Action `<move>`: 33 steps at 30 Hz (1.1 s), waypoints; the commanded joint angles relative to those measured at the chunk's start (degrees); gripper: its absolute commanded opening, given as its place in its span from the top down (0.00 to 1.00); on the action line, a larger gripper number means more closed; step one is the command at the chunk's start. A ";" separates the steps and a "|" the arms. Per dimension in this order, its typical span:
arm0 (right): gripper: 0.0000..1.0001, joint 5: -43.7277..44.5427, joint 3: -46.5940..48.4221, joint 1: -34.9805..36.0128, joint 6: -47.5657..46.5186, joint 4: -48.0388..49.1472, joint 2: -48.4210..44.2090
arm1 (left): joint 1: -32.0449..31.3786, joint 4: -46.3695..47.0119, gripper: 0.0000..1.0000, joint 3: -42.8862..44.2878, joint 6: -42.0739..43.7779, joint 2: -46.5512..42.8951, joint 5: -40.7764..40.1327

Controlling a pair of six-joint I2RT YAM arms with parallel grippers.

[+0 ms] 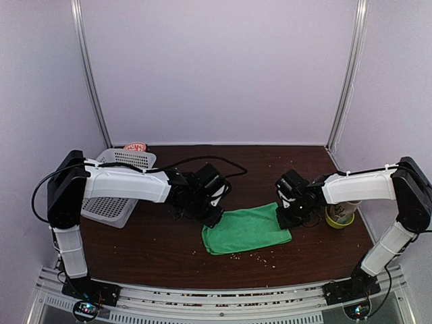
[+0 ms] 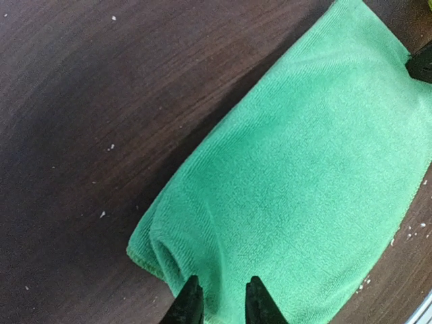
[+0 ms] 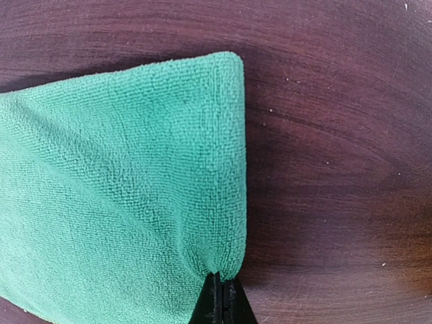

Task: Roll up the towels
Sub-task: Roll the towel at the center of the board.

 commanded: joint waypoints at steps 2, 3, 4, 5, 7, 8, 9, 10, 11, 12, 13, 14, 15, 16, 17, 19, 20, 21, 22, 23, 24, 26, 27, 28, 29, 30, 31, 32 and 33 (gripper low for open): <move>1.00 -0.01 0.55 -0.30 -0.15 0.72 0.80 | -0.05 1.21 0.77 -0.02 -1.25 -6.77 1.78; 1.00 -0.01 0.56 -0.29 -0.06 0.83 0.70 | -0.03 1.75 0.77 0.75 -1.24 -7.00 3.73; 1.00 -0.02 0.56 -0.29 -0.04 0.86 0.59 | -0.07 2.32 0.77 1.76 -1.16 -6.73 5.67; 1.00 -0.01 0.52 -0.29 0.05 1.00 0.43 | -0.08 3.14 0.77 2.78 -1.08 -6.23 8.16; 1.00 0.05 0.36 -0.29 0.18 0.99 0.19 | -0.08 4.38 0.77 5.47 -1.10 -3.94 12.65; 1.00 0.20 0.28 -0.30 0.20 1.01 0.13 | -0.08 4.46 0.77 6.97 -1.27 -2.33 14.44; 1.00 0.36 0.24 -0.29 0.34 0.95 0.10 | -0.08 4.28 0.78 8.57 -1.44 -0.57 15.54; 1.00 0.67 0.13 -0.29 0.52 0.87 -0.12 | -0.08 3.61 0.79 9.99 -1.79 1.15 15.80; 1.00 1.15 0.12 -0.29 0.66 0.67 -0.32 | -0.12 2.40 0.80 11.51 -2.23 2.94 15.21; 1.00 1.83 0.12 -0.29 0.88 0.44 -0.60 | -0.08 1.31 0.80 12.66 -2.45 5.03 14.75; 1.00 2.57 0.12 -0.29 1.09 0.14 -0.78 | -0.08 0.21 0.81 13.40 -2.56 6.22 14.19; 1.00 3.25 0.23 -0.29 1.16 -0.29 -0.94 | -0.08 -0.05 0.81 13.62 -2.79 7.27 13.56; 1.00 3.79 0.39 -0.29 1.13 -0.71 -1.19 | 0.00 -0.09 0.81 13.49 -3.27 8.07 12.94; 1.00 4.02 0.40 -0.25 1.14 -0.88 -1.54 | 0.11 -0.39 0.81 13.41 -3.60 8.95 12.68; 1.00 3.81 0.46 -0.21 1.10 -0.87 -2.13 | 0.24 -0.85 0.82 13.43 -3.94 9.82 12.30; 1.00 3.62 0.61 -0.20 0.95 -1.02 -2.96 | 0.71 -1.26 0.82 13.07 -4.66 11.23 12.11; 1.00 3.66 0.79 -0.20 0.88 -1.27 -3.13 | 0.91 -1.32 0.82 12.83 -5.08 11.73 12.20; 1.00 3.91 1.13 -0.13 0.68 -1.67 -3.11 | 1.09 -1.22 0.83 12.48 -5.39 11.94 12.28; 1.00 4.23 1.36 -0.01 0.58 -2.01 -3.00 | 1.22 -0.97 0.83 12.04 -5.71 12.11 12.12; 1.00 4.74 1.63 0.02 0.51 -2.32 -2.92 | 1.36 -0.76 0.83 11.69 -5.91 12.23 12.07; 1.00 5.22 1.76 0.16 0.40 -2.74 -2.86 | 1.46 -0.60 0.83 11.29 -6.24 12.38 11.96; 1.00 6.76 2.02 0.59 0.51 -3.30 -2.81 | 1.57 -0.60 0.83 10.98 -6.40 12.71 11.48; 1.00 7.62 2.17 0.94 0.58 -3.55 -3.00 | 1.71 -0.92 0.83 10.98 -6.50 12.97 11.28; 1.00 8.46 2.33 1.27 0.61 -3.81 -3.15 | 1.88 -1.05 0.83 10.74 -6.66 13.23 11.22; 1.00 9.30 2.52 1.55 0.57 -4.02 -3.28 | 2.05 -1.18 0.83 10.39 -6.77 13.27 11.06; 1.00 10.19 2.76 1.89 0.49 -4.38 -3.26 | 2.22 -1.21 0.83 9.88 -6.98 13.24 10.87; 1.00 11.05 3.09 2.28 0.59 -4.73 -3.11 | 2.40 -1.24 0.83 9.31 -7.11 13.15 10.37; 1.00 12.01 3.37 2.60 0.55 -5.18 -2.89 | 2.65 -1.50 0.83 8.85 -7.36 13.17 10.11; 1.00 12.93 3.71 2.99 0.55 -5.55 -2.49 | 2.91 -1.54 0.83 8.22 -7.65 12.96 9.91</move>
